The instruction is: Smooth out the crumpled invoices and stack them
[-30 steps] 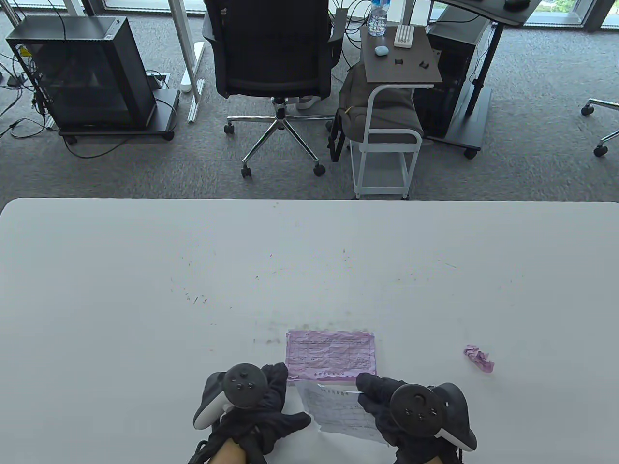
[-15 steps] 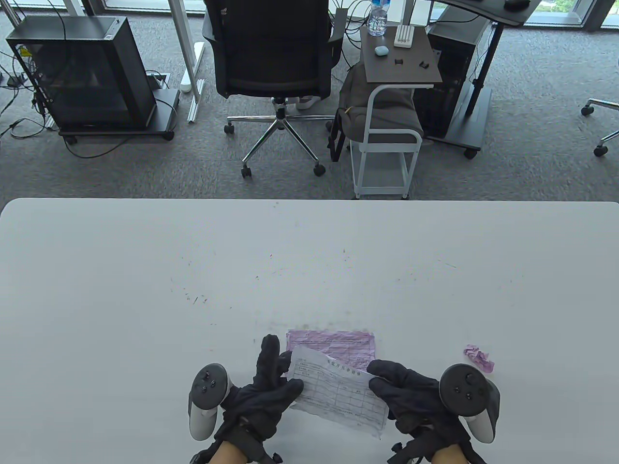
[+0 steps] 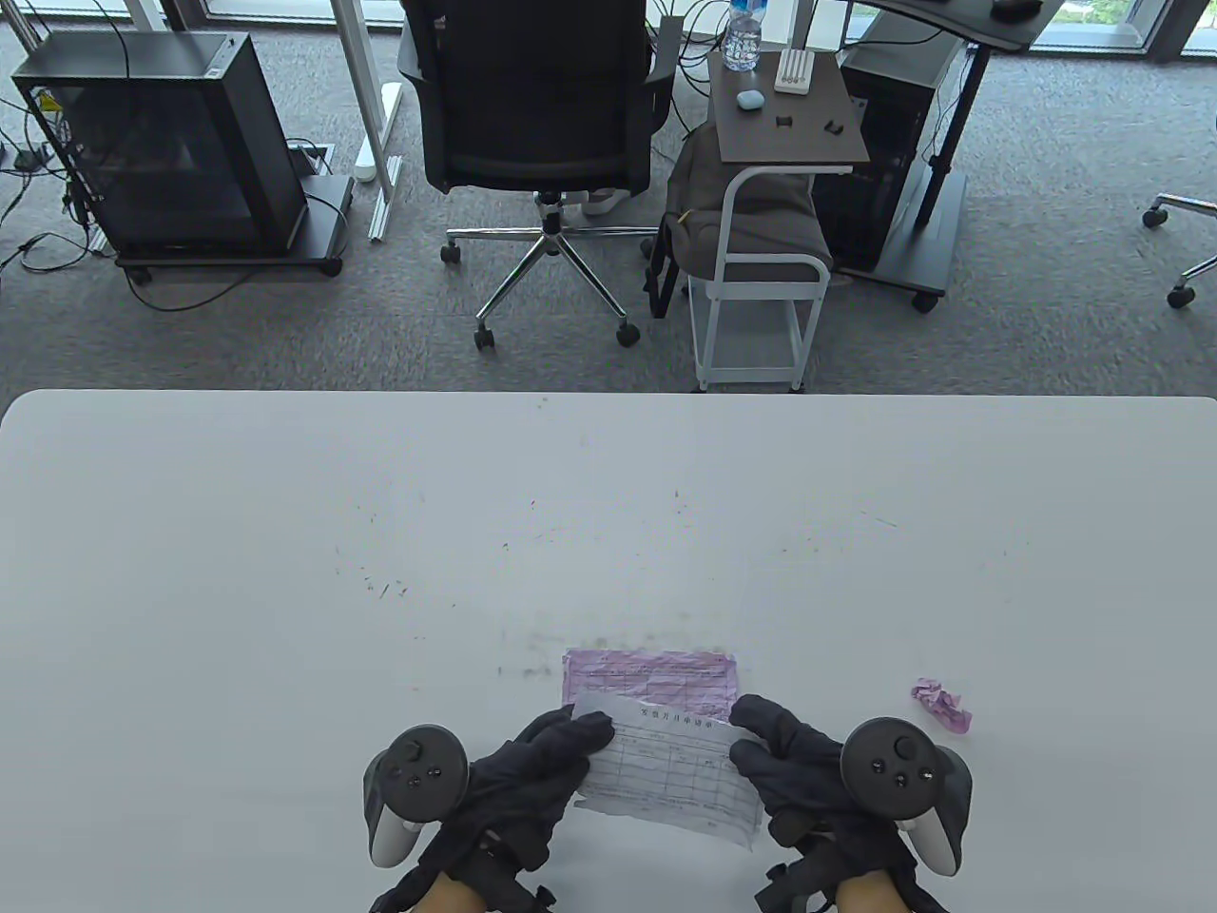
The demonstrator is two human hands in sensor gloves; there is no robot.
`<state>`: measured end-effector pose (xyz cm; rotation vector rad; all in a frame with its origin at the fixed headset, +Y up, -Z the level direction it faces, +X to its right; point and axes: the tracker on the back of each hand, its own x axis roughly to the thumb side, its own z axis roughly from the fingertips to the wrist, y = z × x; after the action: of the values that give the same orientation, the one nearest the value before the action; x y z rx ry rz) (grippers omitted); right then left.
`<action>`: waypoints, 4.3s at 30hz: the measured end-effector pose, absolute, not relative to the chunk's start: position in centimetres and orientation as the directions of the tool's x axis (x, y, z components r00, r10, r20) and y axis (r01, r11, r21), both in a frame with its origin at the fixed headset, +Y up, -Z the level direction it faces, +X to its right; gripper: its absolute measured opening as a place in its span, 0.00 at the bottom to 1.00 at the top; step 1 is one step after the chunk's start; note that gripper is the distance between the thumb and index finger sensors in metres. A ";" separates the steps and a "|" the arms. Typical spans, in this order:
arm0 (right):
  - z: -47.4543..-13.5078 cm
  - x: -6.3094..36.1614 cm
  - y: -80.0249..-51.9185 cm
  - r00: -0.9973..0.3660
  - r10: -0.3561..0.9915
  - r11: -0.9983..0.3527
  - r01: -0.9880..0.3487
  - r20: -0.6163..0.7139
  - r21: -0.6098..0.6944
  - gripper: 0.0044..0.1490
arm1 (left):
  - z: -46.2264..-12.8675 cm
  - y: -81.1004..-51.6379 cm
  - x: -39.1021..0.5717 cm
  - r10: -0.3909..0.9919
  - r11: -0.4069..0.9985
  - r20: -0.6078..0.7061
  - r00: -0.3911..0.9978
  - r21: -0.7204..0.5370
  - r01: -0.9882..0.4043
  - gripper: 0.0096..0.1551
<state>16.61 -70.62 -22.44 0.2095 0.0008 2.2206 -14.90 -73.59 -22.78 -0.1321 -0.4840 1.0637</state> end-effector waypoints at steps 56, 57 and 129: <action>-33.1 10.5 -76.2 -0.990 -0.127 -0.990 0.130 0.054 0.049 0.47 | -30.9 -76.5 -11.0 0.207 0.941 0.259 0.944 -0.316 -0.119 0.41; -33.0 11.0 -76.0 -0.990 -0.132 -0.990 0.134 0.050 0.034 0.47 | -30.7 -76.2 -11.2 0.209 0.946 0.277 0.938 -0.302 -0.121 0.42; -19.8 11.1 -70.1 -0.464 0.799 -0.569 -0.789 0.383 0.232 0.29 | -20.8 -69.6 -11.9 0.791 0.592 0.463 0.401 -0.413 -0.692 0.35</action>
<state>11.12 -70.13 -19.83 0.5642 0.0264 2.1018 -11.85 -69.61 -20.78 -0.1645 -0.6760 0.9423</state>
